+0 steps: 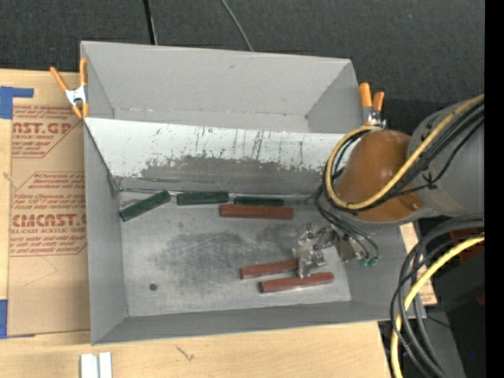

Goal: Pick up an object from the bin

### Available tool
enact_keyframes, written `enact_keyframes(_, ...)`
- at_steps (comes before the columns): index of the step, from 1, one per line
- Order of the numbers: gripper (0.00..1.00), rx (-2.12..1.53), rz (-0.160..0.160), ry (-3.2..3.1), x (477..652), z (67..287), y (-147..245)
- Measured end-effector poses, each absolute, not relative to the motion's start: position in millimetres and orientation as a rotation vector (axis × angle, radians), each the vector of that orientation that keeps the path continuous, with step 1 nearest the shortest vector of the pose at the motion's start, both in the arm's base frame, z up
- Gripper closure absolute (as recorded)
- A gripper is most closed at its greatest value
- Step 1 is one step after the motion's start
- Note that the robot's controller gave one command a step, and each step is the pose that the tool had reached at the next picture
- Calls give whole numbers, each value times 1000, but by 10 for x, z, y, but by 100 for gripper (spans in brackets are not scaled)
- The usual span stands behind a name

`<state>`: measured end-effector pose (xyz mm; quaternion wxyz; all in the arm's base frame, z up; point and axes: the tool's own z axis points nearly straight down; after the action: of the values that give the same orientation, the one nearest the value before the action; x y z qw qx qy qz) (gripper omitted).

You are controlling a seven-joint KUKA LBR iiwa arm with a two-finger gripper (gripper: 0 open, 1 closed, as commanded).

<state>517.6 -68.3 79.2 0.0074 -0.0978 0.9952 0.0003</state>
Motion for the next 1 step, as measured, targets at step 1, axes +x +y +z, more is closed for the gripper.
enact_keyframes(1, 100, -308, 4, 3130, 5135, 942, -680)
